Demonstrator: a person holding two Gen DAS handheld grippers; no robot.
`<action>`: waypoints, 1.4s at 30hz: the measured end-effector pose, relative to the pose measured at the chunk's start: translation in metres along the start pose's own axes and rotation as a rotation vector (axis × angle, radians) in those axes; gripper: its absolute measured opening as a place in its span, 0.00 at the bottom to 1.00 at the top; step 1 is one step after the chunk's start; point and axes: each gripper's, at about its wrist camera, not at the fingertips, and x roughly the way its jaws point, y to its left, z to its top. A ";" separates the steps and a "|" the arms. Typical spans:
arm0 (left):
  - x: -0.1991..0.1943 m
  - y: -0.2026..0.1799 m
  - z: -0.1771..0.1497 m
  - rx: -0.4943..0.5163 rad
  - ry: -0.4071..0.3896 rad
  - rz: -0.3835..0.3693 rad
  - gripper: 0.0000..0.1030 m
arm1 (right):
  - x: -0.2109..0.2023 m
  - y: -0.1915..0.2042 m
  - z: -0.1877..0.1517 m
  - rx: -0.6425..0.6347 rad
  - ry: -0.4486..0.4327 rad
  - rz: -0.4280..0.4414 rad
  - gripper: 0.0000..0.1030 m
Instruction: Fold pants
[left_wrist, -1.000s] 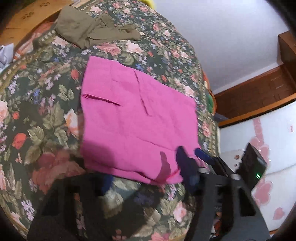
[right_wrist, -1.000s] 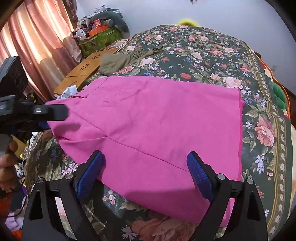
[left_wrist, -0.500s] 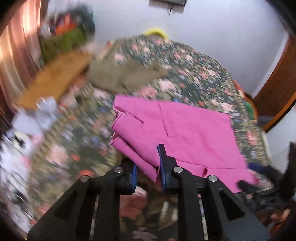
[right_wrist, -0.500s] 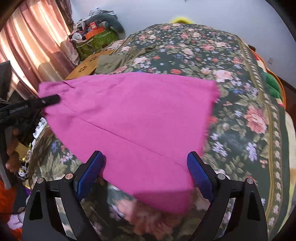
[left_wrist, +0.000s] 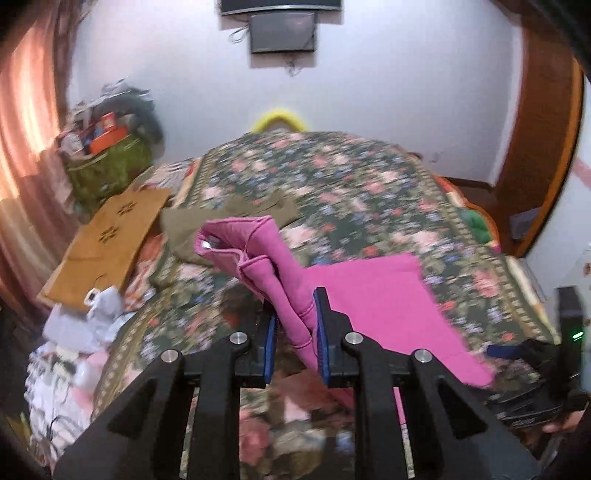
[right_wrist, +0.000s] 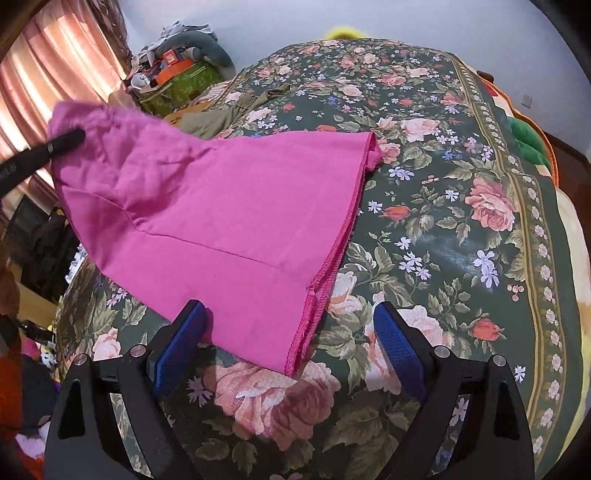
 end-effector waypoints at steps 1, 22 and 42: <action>-0.001 -0.005 0.004 0.007 -0.001 -0.027 0.18 | 0.000 0.000 0.000 0.001 -0.001 0.002 0.88; 0.035 -0.078 0.014 0.008 0.190 -0.414 0.15 | 0.001 -0.002 -0.001 0.003 -0.013 0.015 0.88; 0.057 -0.041 0.031 0.025 0.212 -0.300 0.58 | -0.006 -0.002 0.000 0.004 -0.021 0.006 0.88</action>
